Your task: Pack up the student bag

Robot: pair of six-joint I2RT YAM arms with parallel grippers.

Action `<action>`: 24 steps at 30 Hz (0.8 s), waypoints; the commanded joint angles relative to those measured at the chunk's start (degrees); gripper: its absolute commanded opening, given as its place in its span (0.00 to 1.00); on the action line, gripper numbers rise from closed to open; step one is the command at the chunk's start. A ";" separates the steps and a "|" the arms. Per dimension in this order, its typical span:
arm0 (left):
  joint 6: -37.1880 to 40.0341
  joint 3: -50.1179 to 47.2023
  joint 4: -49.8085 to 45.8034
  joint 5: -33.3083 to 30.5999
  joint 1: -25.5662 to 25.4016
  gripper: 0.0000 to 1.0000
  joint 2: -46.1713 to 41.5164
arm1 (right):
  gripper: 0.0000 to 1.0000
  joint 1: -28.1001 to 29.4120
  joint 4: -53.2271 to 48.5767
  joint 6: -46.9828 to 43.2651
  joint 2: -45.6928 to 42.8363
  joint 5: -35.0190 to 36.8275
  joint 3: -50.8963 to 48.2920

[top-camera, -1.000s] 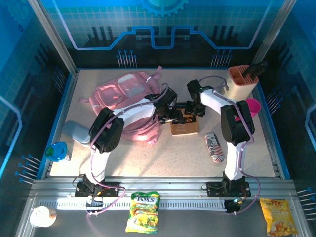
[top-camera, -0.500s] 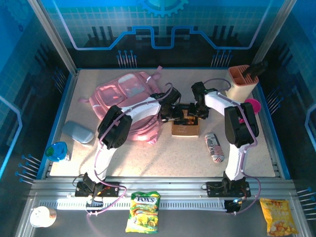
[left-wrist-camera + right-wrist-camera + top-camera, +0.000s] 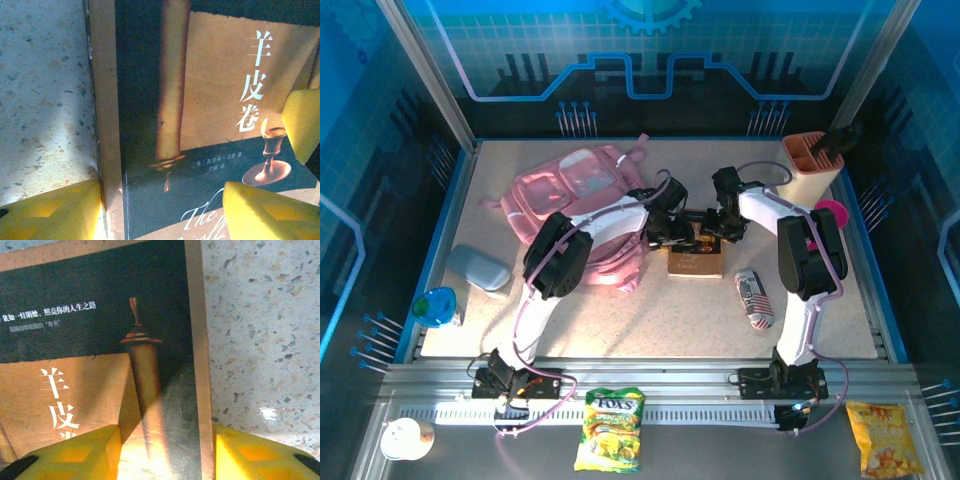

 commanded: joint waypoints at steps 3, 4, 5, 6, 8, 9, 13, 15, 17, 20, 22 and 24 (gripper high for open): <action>-0.95 2.96 1.61 11.75 0.14 0.61 -0.80 | 0.47 -0.72 -1.35 1.92 0.10 -3.70 -3.09; -1.33 2.74 2.53 13.06 0.31 0.60 -1.90 | 0.47 -0.72 -1.07 2.15 0.02 -3.67 -3.34; -1.48 2.42 3.33 14.31 0.45 0.58 -3.08 | 0.46 -0.81 -0.80 2.35 -0.08 -3.70 -3.57; -1.55 2.09 4.22 15.37 0.52 0.57 -4.15 | 0.46 -0.91 -0.69 2.50 -0.21 -3.84 -3.69; -1.91 0.79 5.71 17.19 0.64 0.55 -6.77 | 0.46 -1.08 -0.19 2.90 -0.39 -3.96 -3.97; -1.94 0.12 6.10 17.96 0.72 0.54 -7.85 | 0.46 -1.13 -0.03 3.04 -0.43 -4.05 -4.06; -3.34 -4.42 8.79 20.57 0.75 0.51 -11.60 | 0.45 -1.44 0.94 3.86 -1.01 -4.90 -4.92; -4.58 -6.66 10.90 21.39 0.81 0.50 -12.34 | 0.43 -1.52 1.50 4.26 -1.22 -5.40 -5.37; -5.33 -7.66 11.69 21.54 0.84 0.49 -11.80 | 0.43 -1.61 1.93 4.55 -1.38 -5.79 -5.66; -6.72 -7.71 11.05 21.12 1.10 0.47 -9.96 | 0.43 -1.57 2.04 4.75 -1.33 -5.95 -5.65; -8.40 -7.49 10.61 21.04 1.44 0.46 -8.61 | 0.43 -1.57 2.04 4.83 -1.34 -5.98 -5.73; -9.49 -7.40 11.01 21.39 1.72 0.44 -7.74 | 0.42 -1.62 2.08 4.93 -1.40 -5.98 -5.81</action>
